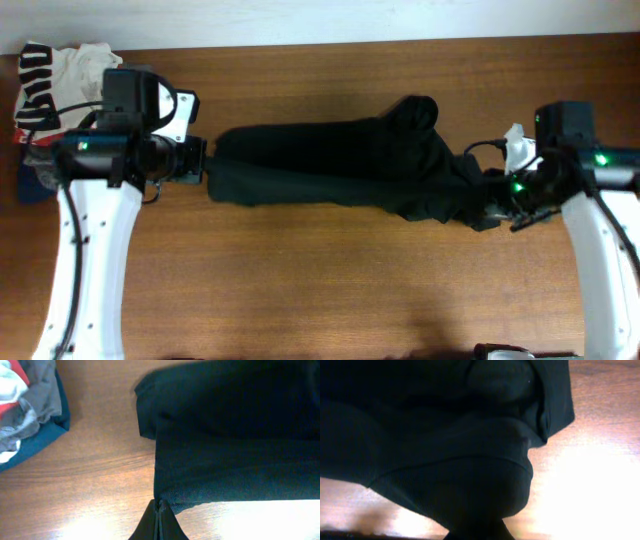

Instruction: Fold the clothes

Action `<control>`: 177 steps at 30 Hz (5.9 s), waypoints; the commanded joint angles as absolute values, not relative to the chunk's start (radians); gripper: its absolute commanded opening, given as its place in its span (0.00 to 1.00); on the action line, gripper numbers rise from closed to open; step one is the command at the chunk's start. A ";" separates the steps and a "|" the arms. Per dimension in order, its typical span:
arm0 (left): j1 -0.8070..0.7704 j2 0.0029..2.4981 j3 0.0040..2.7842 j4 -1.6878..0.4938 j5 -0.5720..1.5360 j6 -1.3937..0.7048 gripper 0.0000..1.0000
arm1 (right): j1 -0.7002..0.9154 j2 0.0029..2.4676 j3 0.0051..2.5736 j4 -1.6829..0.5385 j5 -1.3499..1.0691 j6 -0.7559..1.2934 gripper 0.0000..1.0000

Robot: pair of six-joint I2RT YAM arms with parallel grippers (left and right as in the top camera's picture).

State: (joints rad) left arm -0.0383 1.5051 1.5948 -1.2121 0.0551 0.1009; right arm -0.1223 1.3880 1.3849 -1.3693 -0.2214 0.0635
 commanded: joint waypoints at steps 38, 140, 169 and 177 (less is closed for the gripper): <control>-0.036 2.049 1.584 -0.864 0.037 0.106 0.36 | -0.132 1.906 1.391 -0.996 -0.213 0.015 0.68; -0.072 2.360 2.049 -0.899 0.168 0.130 0.01 | 0.084 2.281 1.777 -0.650 -0.231 -0.203 0.26; -0.063 2.347 2.215 -0.937 0.157 0.130 0.01 | -0.025 2.291 2.234 -1.120 -0.232 -0.202 0.04; -0.063 2.346 2.236 -0.946 0.077 0.130 0.01 | -0.102 2.290 2.376 -1.379 -0.308 -0.202 0.04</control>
State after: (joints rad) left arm -0.0719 2.3493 2.2185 -0.9390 0.1566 0.1307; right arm -0.0669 2.2944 2.3386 -1.3289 -0.2768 -0.2050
